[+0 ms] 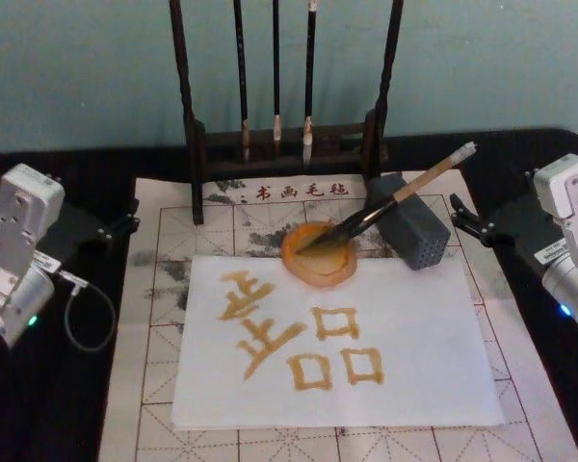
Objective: Pick up the brush from the inkstone, write on the paper, then place the brush back to its original position.
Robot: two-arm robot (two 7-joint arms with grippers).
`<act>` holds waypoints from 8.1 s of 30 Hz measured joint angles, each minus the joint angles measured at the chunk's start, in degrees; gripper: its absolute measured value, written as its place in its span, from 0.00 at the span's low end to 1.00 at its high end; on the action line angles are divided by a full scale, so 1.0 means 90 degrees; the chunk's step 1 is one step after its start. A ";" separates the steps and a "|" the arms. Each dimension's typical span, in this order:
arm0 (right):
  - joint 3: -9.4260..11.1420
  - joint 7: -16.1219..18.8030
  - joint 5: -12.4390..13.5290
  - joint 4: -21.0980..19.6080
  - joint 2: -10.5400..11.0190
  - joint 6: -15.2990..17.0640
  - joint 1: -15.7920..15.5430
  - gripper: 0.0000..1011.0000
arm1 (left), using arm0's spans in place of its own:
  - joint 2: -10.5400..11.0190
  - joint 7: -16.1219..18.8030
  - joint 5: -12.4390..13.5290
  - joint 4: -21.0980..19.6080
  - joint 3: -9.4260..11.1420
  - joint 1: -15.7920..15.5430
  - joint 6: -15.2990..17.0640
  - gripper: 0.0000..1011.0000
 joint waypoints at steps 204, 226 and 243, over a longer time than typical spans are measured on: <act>0.1386 0.0445 0.5937 0.0984 -0.2006 0.2970 0.0967 0.18 | 0.0000 0.0000 0.0000 0.0000 0.0000 0.0000 0.0000 0.99; 0.0944 0.0809 0.5704 0.0446 -0.1552 0.2220 0.0870 0.18 | 0.0000 0.0000 0.0000 0.0000 0.0000 0.0000 0.0000 0.99; 0.0666 0.2280 0.4696 0.0452 -0.1171 0.0750 0.0526 0.18 | 0.0000 0.0000 0.0000 0.0000 0.0000 0.0000 0.0000 0.99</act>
